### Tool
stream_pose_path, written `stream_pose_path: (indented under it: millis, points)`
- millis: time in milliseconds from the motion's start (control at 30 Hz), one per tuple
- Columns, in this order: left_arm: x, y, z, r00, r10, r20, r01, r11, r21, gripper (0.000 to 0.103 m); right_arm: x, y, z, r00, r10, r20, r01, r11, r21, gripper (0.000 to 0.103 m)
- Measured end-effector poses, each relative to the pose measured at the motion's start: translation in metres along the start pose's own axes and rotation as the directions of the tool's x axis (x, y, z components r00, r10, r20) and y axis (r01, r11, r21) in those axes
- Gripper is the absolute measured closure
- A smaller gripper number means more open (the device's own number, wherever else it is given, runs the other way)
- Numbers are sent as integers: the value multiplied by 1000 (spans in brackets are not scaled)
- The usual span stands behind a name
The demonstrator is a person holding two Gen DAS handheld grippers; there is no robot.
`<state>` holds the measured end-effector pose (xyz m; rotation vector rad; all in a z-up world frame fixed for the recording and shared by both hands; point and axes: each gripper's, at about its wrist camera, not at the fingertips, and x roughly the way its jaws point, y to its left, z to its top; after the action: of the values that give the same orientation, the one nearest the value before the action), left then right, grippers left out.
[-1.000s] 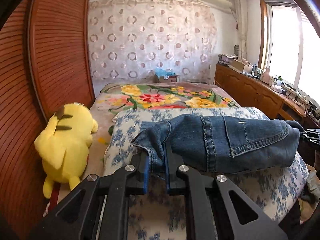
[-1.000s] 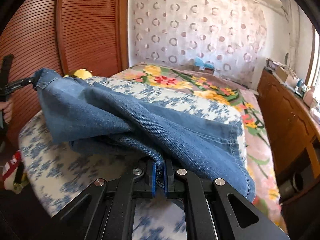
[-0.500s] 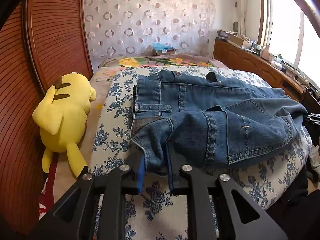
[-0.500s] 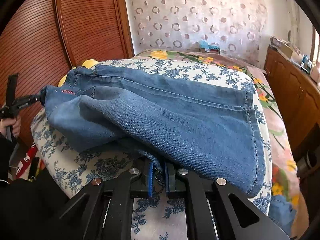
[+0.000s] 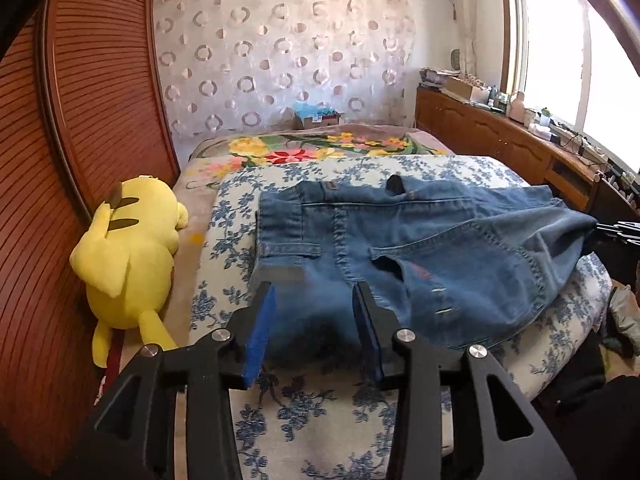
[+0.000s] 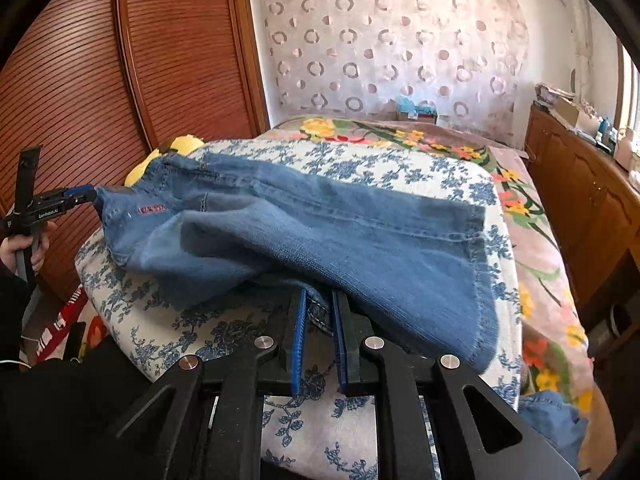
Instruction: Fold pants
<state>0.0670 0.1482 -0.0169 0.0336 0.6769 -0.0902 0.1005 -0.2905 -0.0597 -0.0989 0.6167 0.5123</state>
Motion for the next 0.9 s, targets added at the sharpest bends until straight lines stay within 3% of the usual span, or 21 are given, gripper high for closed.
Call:
stream_pose_path:
  millis: [333, 500, 733, 900]
  points:
    - [21, -36, 16, 994, -110, 3, 110, 993, 31, 61, -12, -6, -5, 999, -30, 32, 30, 999, 17, 89]
    - [63, -61, 18, 981, -170, -89, 175, 984, 46, 61, -3, -8, -5, 999, -29, 32, 28, 999, 30, 87]
    - [99, -77, 6, 964, -187, -191, 199, 979, 46, 61, 6, -10, -7, 999, -7, 34, 5, 999, 48, 86]
    - [107, -81, 2, 959, -185, -214, 200, 978, 51, 60, 10, -14, -9, 999, -1, 35, -1, 998, 59, 86]
